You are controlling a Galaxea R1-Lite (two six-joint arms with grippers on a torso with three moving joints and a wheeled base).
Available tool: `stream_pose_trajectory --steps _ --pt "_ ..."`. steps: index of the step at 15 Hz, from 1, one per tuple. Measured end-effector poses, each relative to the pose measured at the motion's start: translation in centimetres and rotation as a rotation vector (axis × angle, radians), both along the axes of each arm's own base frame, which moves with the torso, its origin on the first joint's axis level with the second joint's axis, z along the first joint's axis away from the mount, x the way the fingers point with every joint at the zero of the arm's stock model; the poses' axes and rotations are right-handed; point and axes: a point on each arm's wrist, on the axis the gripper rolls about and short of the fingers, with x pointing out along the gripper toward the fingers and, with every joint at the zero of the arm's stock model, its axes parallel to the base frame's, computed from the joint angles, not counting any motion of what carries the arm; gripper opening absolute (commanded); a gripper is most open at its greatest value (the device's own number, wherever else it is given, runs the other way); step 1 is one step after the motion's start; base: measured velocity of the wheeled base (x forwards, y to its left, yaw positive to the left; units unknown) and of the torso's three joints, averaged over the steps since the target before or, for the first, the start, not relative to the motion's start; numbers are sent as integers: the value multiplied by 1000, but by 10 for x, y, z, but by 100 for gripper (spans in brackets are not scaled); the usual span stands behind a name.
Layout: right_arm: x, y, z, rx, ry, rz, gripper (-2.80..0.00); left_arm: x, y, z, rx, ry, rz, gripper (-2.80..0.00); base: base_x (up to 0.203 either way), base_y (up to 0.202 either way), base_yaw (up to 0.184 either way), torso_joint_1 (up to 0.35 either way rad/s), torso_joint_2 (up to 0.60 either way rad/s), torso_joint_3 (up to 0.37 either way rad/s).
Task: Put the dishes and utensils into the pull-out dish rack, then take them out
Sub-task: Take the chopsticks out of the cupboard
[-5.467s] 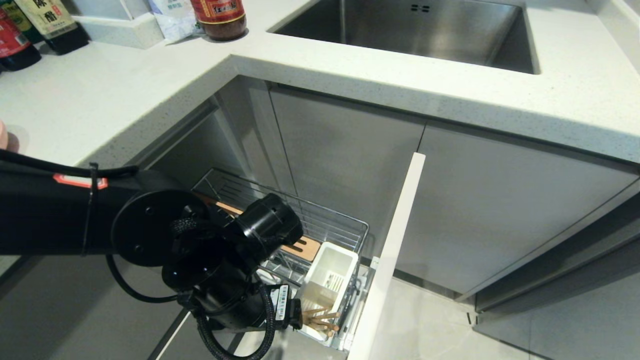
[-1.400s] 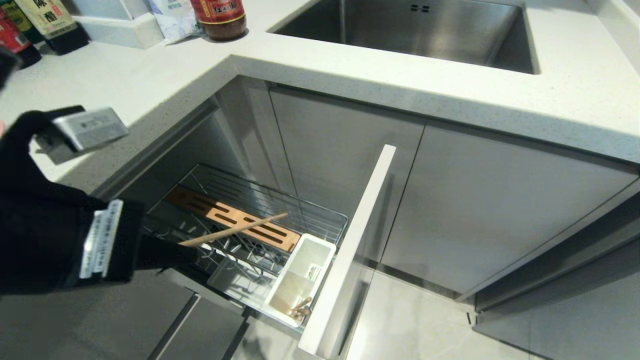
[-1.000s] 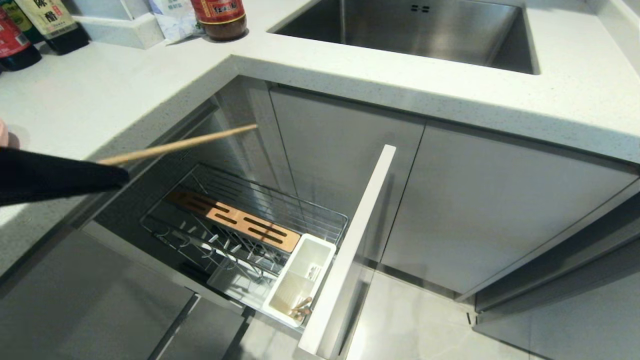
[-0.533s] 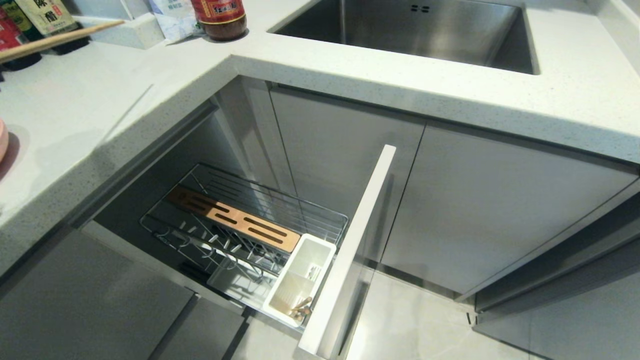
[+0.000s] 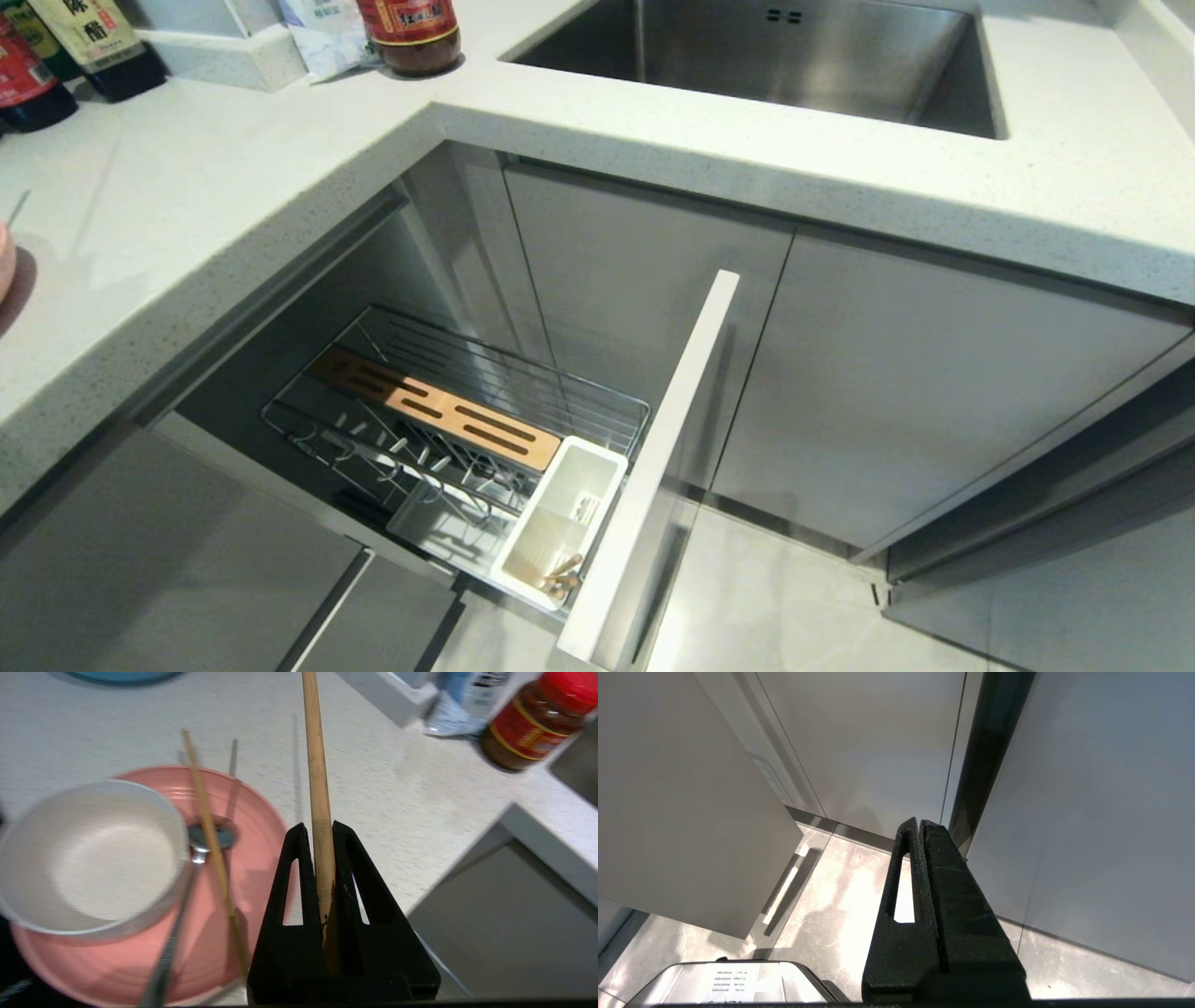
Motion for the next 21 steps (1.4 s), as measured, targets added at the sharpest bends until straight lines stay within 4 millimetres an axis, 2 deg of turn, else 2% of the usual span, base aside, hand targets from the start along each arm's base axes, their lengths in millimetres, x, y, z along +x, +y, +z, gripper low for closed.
stream_pose_trajectory --steps 4,8,11,21 --pt "0 0 0 0 0 0 -280 2 5 -7 20 42 87 -280 0 0 0 0 0 0" --pt "0 0 0 0 0 0 -280 13 8 -39 -39 138 113 -280 0 0 0 0 0 0" --pt "0 0 0 0 0 0 -280 14 10 -53 -80 161 143 -280 0 0 0 0 0 0" --pt "0 0 0 0 0 0 -280 15 12 -67 -109 190 115 -280 0 0 0 0 0 0"
